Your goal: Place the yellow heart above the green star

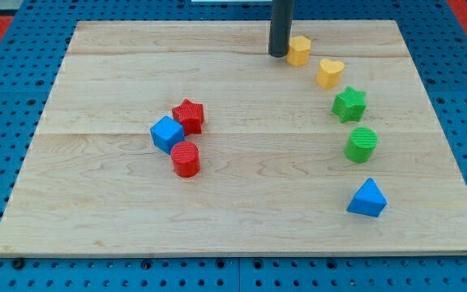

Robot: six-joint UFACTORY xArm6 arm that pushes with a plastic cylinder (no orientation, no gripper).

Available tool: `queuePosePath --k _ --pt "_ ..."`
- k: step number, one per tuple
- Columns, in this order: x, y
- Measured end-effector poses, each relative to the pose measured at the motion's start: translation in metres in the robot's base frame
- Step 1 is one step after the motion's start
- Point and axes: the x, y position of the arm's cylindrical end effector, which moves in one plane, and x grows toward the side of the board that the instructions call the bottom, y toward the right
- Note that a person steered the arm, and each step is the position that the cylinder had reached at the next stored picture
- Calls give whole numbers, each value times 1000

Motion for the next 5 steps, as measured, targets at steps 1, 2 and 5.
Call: queuePosePath --k 1,2,5 --pt "-1 39" --pt "10 70" --pt "54 67"
